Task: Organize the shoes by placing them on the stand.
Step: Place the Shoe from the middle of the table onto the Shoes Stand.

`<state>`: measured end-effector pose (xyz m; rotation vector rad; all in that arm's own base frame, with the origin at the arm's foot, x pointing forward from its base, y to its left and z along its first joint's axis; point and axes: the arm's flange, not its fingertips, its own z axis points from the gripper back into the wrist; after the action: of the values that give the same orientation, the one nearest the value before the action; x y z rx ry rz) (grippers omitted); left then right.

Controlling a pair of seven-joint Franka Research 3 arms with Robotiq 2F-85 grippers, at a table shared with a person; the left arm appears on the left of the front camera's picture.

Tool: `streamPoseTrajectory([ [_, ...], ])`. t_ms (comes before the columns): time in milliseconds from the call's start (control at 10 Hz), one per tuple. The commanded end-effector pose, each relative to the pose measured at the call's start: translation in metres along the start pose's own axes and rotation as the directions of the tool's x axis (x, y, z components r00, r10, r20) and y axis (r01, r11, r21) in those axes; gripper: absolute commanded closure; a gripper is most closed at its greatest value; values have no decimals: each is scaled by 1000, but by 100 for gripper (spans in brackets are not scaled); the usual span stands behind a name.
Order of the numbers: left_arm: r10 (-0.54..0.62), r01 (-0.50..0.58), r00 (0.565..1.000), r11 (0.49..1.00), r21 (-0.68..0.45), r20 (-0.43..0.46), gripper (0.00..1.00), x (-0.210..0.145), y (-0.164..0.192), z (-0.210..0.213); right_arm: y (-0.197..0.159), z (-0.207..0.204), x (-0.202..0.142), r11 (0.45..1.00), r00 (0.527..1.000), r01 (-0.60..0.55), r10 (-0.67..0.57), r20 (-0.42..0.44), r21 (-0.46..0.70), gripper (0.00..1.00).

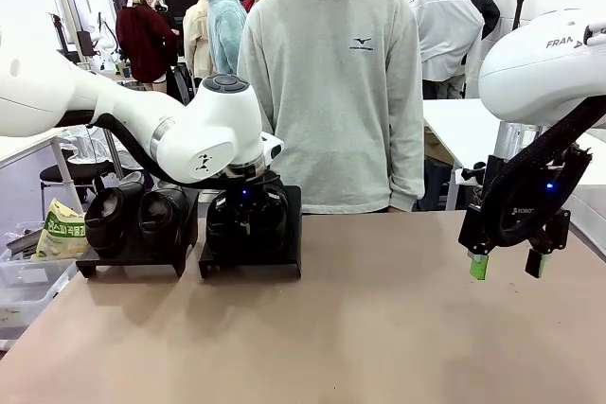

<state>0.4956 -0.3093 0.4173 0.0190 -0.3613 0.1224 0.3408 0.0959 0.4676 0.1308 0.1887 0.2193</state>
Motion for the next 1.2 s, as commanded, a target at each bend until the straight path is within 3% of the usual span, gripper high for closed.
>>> streamPoseTrajectory([
  [0,-16,16,1000,1000,-2,1,42,7,-5,6,1,3,3,1000,1000,8,-8,-3,2,0],
  [200,-14,14,1000,1000,6,27,2,7,-4,10,1,3,3,1000,1000,8,-8,-3,2,0],
  [600,-30,32,997,999,-18,73,0,-3,-3,44,1,3,3,1000,1000,8,-8,-3,2,0],
  [1100,-28,28,995,1000,-3,94,0,-11,2,57,1,3,3,1000,1000,8,-8,-3,2,0],
])
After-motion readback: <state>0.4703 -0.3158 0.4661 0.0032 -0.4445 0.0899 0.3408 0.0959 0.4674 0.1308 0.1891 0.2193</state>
